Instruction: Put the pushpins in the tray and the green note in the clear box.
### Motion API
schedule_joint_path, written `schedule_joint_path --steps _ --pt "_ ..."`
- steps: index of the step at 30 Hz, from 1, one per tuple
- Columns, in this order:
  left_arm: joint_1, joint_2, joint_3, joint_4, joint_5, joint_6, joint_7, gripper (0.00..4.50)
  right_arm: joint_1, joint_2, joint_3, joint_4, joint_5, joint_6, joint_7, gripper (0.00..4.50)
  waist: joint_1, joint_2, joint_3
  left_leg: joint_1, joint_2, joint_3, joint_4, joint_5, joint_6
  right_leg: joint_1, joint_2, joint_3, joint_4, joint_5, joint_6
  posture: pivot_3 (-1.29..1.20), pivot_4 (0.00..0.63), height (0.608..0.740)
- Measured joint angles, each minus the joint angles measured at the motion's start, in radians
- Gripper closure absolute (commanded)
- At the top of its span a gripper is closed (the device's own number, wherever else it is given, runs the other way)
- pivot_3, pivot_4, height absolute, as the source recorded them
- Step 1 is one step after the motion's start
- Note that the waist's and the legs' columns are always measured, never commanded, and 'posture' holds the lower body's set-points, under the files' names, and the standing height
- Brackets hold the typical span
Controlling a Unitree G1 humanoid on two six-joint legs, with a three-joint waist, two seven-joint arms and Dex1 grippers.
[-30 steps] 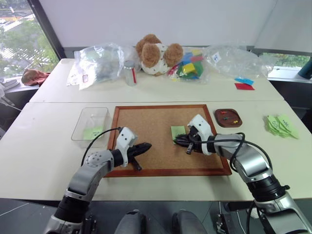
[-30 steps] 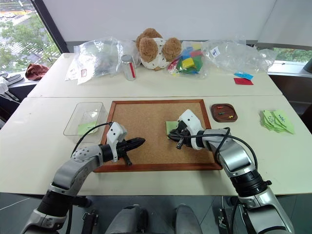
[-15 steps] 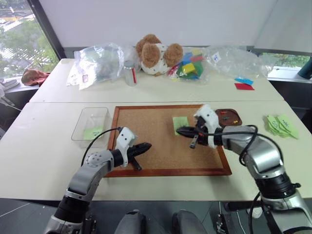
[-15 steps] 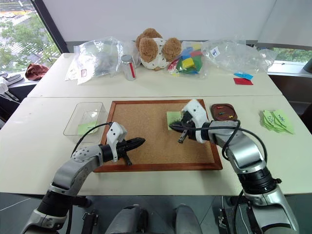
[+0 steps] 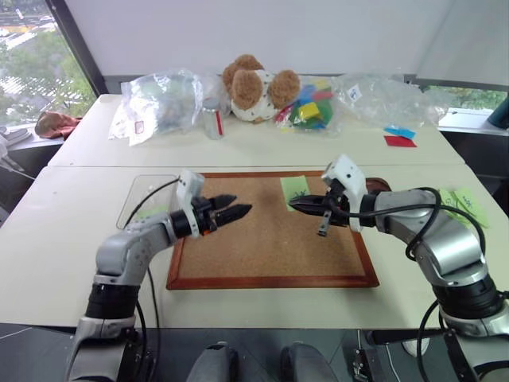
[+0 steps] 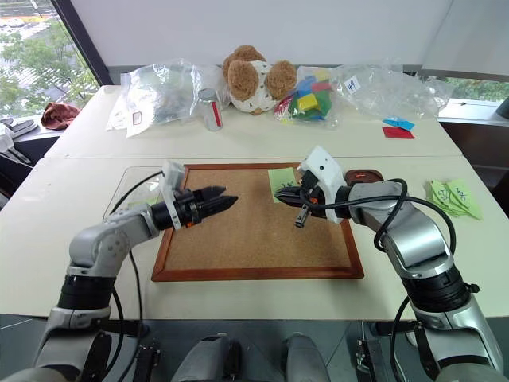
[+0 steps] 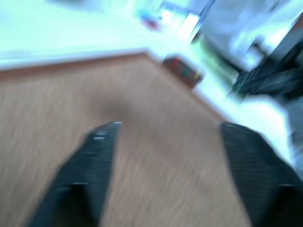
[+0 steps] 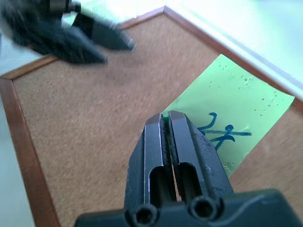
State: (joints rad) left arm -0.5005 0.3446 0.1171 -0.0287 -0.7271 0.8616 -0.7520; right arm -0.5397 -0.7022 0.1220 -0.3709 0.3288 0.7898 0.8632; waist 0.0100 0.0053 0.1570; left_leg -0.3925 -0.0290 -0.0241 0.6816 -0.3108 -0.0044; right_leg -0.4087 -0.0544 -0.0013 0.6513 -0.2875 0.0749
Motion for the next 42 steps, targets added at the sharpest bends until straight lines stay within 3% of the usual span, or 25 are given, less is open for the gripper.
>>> schedule_joint_path --steps 6,12,34,37,42 --pt "-0.087 -0.132 0.140 0.078 -0.216 0.186 0.132 0.04 -0.031 -0.023 0.042 -0.004 -0.009 -0.031 0.029 4.50 0.001 -0.001 0.001 0.000 0.000 0.000 0.001 0.000 0.000 0.000 0.000 0.000 0.000 0.000 0.000 0.00 0.150 0.740" --pt "-0.100 -0.249 0.172 0.084 -0.331 0.269 0.278 0.04 -0.054 -0.017 0.065 -0.023 -0.007 -0.034 0.035 4.50 0.000 -0.001 0.001 0.000 0.000 0.000 0.001 0.001 -0.002 0.000 0.001 0.000 0.000 0.000 0.000 0.00 0.150 0.740" --pt "-0.057 -0.348 0.191 0.099 -0.466 0.326 0.491 0.04 -0.099 0.001 0.102 -0.080 0.028 -0.008 0.041 4.50 0.000 -0.001 0.001 0.000 0.000 0.000 0.001 0.002 -0.003 0.000 0.001 0.000 0.000 0.000 0.000 0.00 0.150 0.740" --pt "-0.055 -0.351 0.192 0.099 -0.477 0.325 0.503 0.87 -0.110 0.002 0.104 -0.080 0.029 -0.008 0.044 4.50 0.000 -0.001 0.001 0.000 0.000 0.000 0.001 0.002 -0.003 0.000 0.001 0.000 0.000 0.000 0.000 0.00 0.150 0.740" --pt "-0.044 -0.356 0.194 0.099 -0.499 0.320 0.520 3.32 -0.110 0.002 0.108 -0.080 0.030 0.002 0.046 4.50 0.001 -0.001 0.001 0.000 0.000 0.000 0.001 0.002 -0.003 0.000 0.001 0.000 0.000 0.000 0.000 0.00 0.150 0.740"
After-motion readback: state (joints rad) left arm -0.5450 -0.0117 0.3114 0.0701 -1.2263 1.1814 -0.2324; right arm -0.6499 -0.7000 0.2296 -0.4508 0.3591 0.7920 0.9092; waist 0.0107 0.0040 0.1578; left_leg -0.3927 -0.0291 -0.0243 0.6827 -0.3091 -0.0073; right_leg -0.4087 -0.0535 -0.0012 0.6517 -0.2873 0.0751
